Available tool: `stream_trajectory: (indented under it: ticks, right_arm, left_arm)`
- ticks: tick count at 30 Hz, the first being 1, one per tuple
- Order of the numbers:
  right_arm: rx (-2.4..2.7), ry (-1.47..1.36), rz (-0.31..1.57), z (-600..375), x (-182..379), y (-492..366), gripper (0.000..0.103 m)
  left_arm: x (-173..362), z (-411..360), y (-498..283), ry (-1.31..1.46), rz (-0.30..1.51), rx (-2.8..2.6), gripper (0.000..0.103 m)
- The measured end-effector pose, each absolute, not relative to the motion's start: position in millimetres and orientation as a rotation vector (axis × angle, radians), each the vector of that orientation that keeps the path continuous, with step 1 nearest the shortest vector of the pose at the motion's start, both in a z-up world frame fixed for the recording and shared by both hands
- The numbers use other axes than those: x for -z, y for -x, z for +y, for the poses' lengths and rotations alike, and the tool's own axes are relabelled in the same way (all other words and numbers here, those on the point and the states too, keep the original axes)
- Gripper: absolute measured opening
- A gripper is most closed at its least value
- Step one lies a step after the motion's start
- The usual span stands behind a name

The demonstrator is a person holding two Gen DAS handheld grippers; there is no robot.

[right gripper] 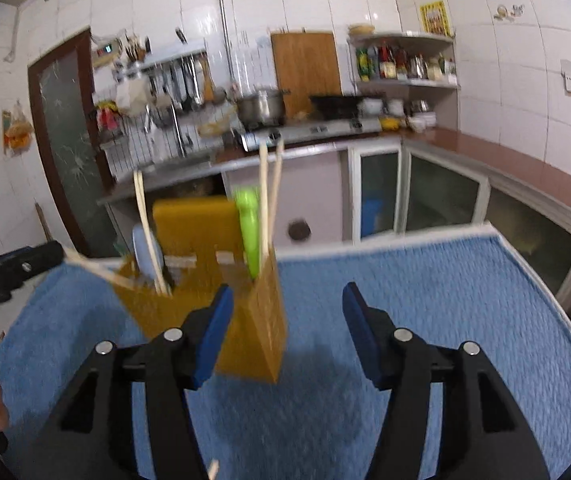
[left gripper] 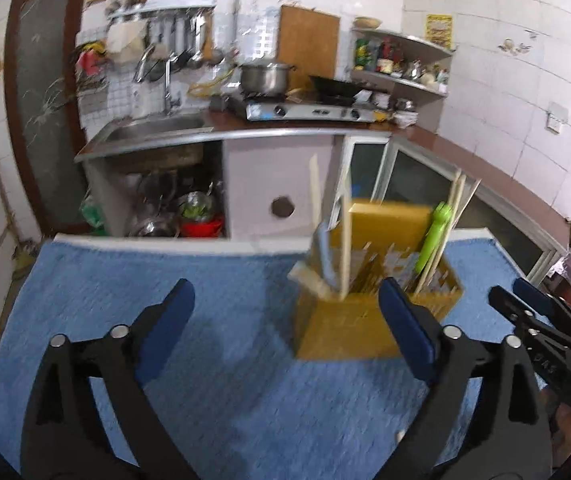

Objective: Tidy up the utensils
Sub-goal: 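Move both open tools back down to the remaining utensils on the towel, then grasp the dark metal spoon with the left tool while the right tool grasps the last chopstick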

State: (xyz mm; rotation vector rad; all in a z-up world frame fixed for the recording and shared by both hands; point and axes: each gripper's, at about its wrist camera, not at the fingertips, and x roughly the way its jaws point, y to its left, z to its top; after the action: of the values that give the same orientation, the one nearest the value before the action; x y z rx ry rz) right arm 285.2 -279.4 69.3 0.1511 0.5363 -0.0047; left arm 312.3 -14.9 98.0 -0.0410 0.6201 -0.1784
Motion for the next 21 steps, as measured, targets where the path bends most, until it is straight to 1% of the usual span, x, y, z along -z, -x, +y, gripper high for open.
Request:
stream_trajectory:
  ticks: [9, 16, 18, 20, 21]
  right_arm:
    - [0.004, -0.109, 0.69, -256.8, -19.1, -246.9, 0.057]
    - [-0.005, -0.107, 0.821, -237.8, 21.6, -236.1, 0.055]
    - [-0.009, -0.128, 0.859, -234.9, 28.9, -236.4, 0.044]
    - [-0.017, -0.132, 0.891, -227.8, 34.1, -236.1, 0.041]
    - [-0.021, -0.136, 0.904, -224.9, 35.5, -236.7, 0.041]
  left_arm:
    - [-32.5, 11.0, -278.8, 0.028, 0.753, 0.141, 0.098]
    - [10.2, 13.8, -264.2, -0.002, 0.831, 0.136, 0.098]
    - [16.0, 15.2, -261.9, -0.001, 0.84, 0.127, 0.098]
    - [20.0, 19.9, -260.9, 0.006, 0.849, 0.124, 0.098]
    - [20.8, 21.6, -260.8, 0.007, 0.854, 0.125, 0.098]
